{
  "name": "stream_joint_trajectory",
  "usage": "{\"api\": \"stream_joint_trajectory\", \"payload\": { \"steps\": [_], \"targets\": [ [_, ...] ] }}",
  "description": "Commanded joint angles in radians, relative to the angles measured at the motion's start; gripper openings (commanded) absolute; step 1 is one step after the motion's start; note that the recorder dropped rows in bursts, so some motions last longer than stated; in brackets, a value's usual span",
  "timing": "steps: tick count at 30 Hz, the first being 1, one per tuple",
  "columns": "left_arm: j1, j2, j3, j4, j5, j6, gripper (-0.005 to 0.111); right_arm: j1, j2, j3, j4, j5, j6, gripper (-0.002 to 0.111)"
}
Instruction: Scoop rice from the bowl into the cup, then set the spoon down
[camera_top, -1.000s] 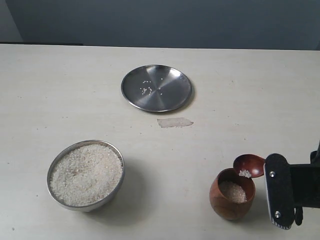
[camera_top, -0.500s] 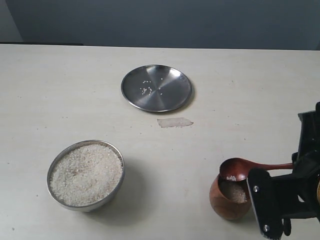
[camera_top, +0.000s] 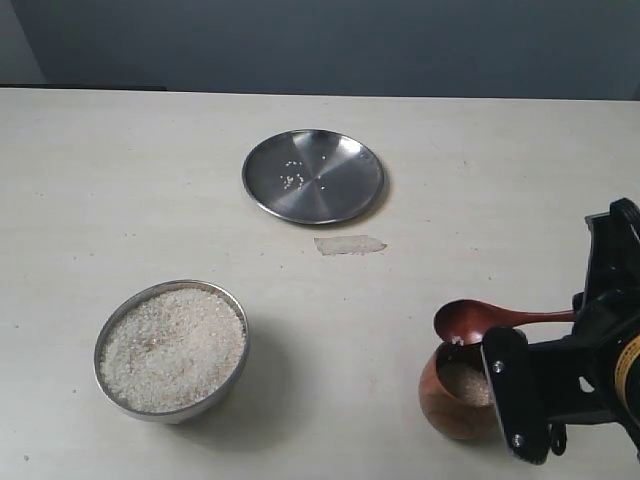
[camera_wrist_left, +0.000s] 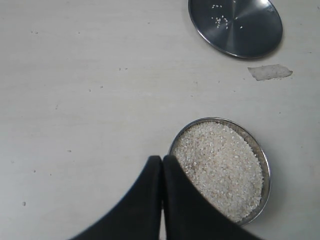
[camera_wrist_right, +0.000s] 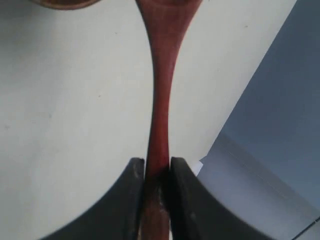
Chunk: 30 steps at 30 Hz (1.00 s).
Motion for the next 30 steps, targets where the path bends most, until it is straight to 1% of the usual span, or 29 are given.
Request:
{"api": "stream_joint_trajectory", "payload": {
  "steps": [1, 14, 16, 19, 26, 30],
  "targets": [
    [0.001, 0.000, -0.005, 0.005, -0.006, -0.002, 0.000, 0.001, 0.007, 0.004, -0.001, 0.005, 0.015, -0.001],
    [0.001, 0.000, -0.005, 0.005, -0.006, -0.002, 0.000, 0.001, 0.007, 0.004, 0.049, 0.005, -0.043, -0.001],
    [0.001, 0.000, -0.005, 0.005, -0.006, -0.002, 0.000, 0.001, 0.007, 0.004, 0.092, 0.005, -0.126, -0.001],
    [0.001, 0.000, -0.005, 0.009, -0.003, -0.002, 0.000, 0.001, 0.008, 0.004, 0.048, 0.005, -0.050, -0.001],
    [0.001, 0.000, -0.005, 0.009, -0.003, -0.002, 0.000, 0.001, 0.008, 0.004, 0.059, 0.005, -0.057, -0.001],
    [0.001, 0.000, -0.005, 0.009, -0.003, -0.002, 0.000, 0.001, -0.003, 0.000, 0.022, 0.005, 0.053, -0.001]
  ]
}}
